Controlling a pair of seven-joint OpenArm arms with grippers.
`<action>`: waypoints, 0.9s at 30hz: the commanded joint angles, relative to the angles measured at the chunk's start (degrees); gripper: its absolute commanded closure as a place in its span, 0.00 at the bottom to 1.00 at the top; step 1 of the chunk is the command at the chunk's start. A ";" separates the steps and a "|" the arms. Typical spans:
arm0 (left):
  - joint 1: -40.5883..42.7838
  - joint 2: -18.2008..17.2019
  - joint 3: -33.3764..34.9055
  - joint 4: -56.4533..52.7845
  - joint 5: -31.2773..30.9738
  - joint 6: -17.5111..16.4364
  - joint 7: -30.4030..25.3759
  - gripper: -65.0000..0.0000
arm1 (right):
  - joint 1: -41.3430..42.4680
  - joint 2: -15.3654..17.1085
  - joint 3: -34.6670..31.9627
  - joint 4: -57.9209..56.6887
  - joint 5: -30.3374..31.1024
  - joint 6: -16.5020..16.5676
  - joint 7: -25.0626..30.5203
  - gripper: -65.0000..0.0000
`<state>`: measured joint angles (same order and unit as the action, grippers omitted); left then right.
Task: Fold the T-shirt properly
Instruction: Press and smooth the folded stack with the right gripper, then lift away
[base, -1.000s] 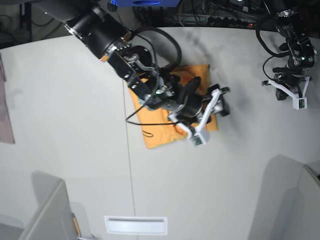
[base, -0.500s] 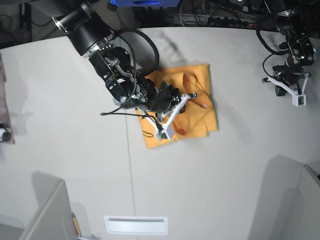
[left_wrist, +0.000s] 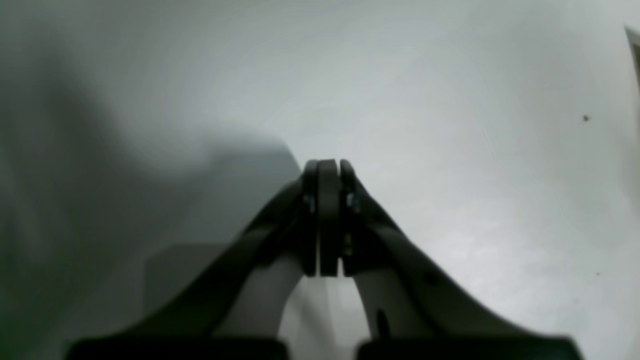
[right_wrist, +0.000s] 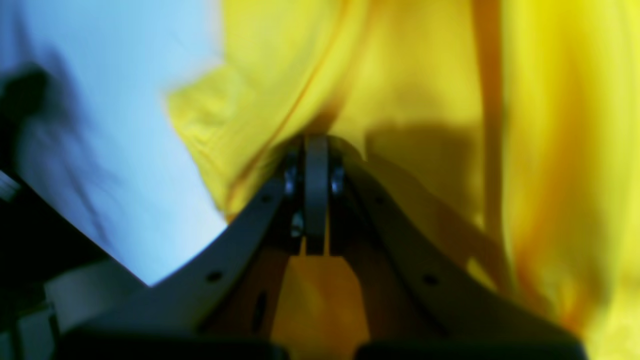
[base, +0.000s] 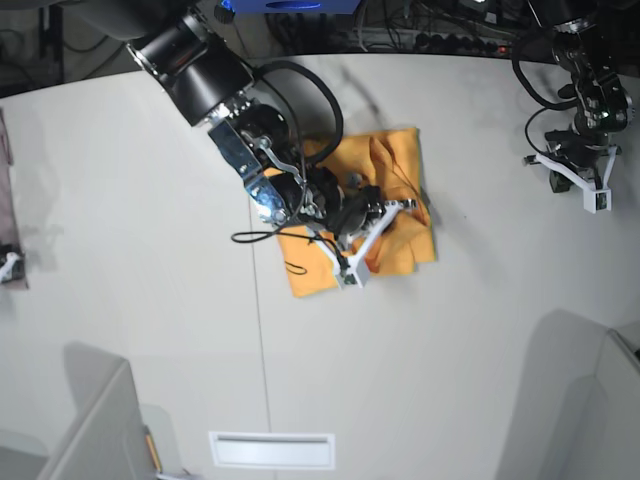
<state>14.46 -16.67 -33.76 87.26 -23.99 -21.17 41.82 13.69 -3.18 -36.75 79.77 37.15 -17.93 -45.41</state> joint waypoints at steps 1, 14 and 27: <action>-0.26 -1.05 -0.40 1.13 -0.32 -0.15 -0.99 1.00 | 2.09 -1.08 0.05 -0.51 -0.09 0.31 1.67 1.00; -0.70 -1.14 -0.40 0.69 -0.32 -0.15 -0.99 1.00 | 6.04 -4.95 -5.14 -5.88 0.26 7.25 21.19 1.00; -0.79 -1.14 -0.22 1.13 -0.32 -0.15 -0.99 1.00 | -1.17 6.83 -5.05 19.53 -0.09 -8.04 -8.26 1.00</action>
<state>14.11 -16.69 -33.67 87.26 -23.97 -21.17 41.80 11.25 3.84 -42.24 98.28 37.08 -25.78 -54.37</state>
